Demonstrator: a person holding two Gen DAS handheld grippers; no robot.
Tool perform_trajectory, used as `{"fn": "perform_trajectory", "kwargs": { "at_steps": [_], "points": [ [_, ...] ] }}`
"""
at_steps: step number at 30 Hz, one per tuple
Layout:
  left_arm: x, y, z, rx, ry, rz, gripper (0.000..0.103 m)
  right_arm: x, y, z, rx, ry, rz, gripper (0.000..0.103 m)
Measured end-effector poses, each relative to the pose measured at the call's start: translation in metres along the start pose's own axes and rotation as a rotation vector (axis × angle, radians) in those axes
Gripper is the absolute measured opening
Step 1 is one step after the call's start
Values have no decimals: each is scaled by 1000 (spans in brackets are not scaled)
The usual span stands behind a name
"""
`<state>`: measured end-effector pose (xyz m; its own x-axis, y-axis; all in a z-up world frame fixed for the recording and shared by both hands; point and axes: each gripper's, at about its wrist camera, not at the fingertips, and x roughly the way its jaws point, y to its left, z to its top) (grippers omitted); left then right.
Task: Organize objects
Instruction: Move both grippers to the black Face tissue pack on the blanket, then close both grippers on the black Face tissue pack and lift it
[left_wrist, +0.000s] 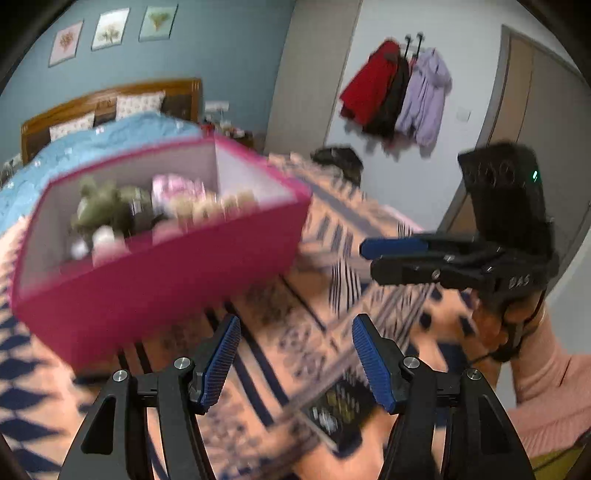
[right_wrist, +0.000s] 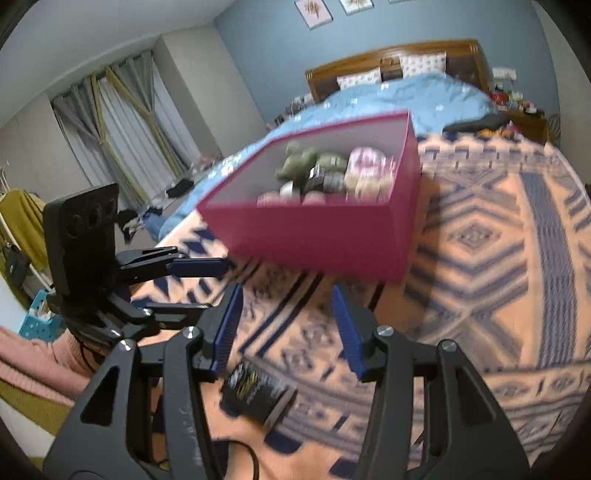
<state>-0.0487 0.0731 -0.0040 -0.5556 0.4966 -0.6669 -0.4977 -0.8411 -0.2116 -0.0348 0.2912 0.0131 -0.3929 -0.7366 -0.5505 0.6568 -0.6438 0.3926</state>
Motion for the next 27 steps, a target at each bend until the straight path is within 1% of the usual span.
{"fn": "perform_trajectory", "kwargs": {
  "at_steps": [4, 9, 11, 15, 16, 17, 19, 24, 27],
  "points": [
    [11, -3, -26, -23, 87, -22, 64, 15, 0, -25, 25, 85, 18, 52],
    [17, -4, -48, -69, 149, -48, 61, 29, -4, -46, 58, 165, 39, 52],
    [21, -5, -55, -86, 172, -64, 55, 34, -7, -51, 81, 186, 54, 52],
    [25, -11, -67, -107, 198, -84, 47, 42, -10, -61, 105, 229, 67, 52],
    [24, -13, -68, -105, 191, -81, 44, 44, -10, -64, 109, 235, 73, 48],
    [25, -12, -67, -111, 192, -88, 38, 46, -10, -66, 115, 242, 80, 46],
    [26, -9, -65, -126, 192, -99, 34, 47, -10, -68, 123, 240, 89, 35],
    [31, -6, -59, -139, 180, -76, 33, 48, -13, -66, 141, 218, 69, 35],
    [35, -4, -51, -141, 170, -61, 33, 46, -18, -61, 155, 186, 56, 35]
  ]
}}
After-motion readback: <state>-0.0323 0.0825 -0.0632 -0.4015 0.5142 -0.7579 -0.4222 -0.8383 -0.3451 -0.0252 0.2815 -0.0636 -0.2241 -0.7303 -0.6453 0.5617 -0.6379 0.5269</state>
